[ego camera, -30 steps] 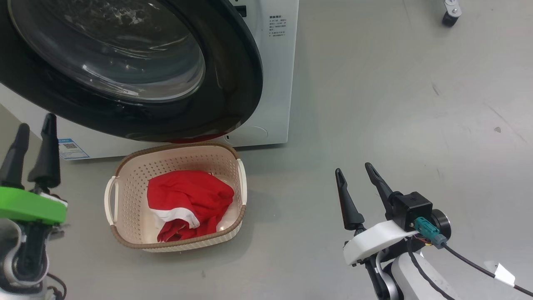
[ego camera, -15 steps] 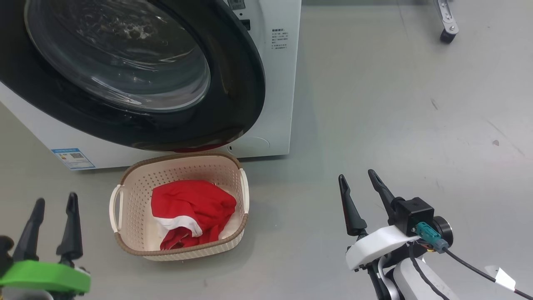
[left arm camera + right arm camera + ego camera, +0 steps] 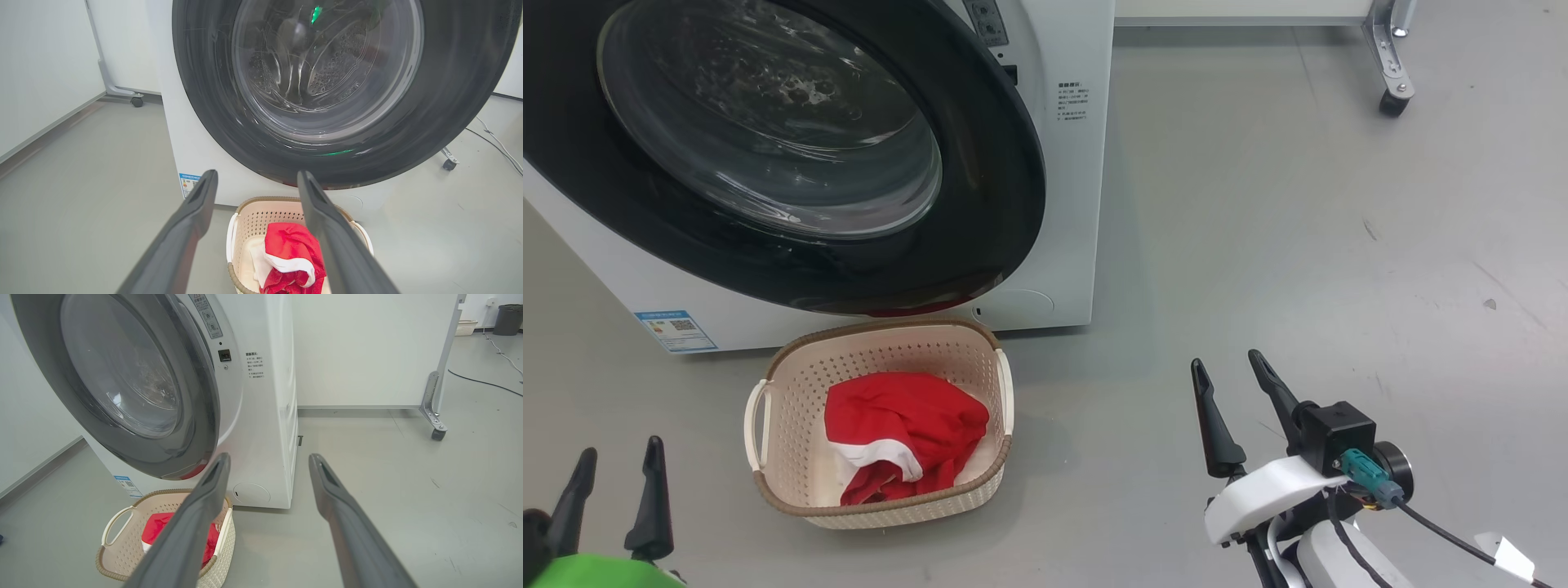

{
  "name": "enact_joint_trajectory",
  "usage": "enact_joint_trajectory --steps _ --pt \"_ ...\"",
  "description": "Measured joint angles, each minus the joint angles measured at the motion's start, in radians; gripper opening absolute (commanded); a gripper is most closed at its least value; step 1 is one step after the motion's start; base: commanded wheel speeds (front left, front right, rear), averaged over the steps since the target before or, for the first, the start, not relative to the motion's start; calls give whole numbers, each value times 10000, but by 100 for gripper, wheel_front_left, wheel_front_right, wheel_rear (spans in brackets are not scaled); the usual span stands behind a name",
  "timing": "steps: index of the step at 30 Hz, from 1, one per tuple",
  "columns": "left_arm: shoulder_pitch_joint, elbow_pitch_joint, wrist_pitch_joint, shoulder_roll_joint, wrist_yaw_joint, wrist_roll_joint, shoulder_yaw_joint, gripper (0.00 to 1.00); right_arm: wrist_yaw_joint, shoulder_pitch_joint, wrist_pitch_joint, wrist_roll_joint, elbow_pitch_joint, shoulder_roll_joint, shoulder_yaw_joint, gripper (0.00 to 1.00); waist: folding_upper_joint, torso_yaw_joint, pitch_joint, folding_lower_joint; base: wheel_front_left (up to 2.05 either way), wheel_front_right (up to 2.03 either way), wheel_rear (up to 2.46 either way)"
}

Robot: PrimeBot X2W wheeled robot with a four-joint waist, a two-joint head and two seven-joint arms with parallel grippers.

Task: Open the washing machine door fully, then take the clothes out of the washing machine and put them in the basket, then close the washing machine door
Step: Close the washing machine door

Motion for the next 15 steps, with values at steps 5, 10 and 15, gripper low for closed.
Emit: enact_joint_trajectory --steps 5,10,15 --pt "-2 -360 0 -280 0 382 594 100 0 111 0 0 2 0 -29 100 0 14 -82 0 0 0 0" --pt "-1 -568 0 -516 0 765 849 100 2 127 0 0 4 0 -23 100 0 10 -159 0 0 0 0" --pt "16 -677 0 -648 0 949 949 100 4 137 0 0 12 0 -23 100 0 -20 -240 0 0 0 0"
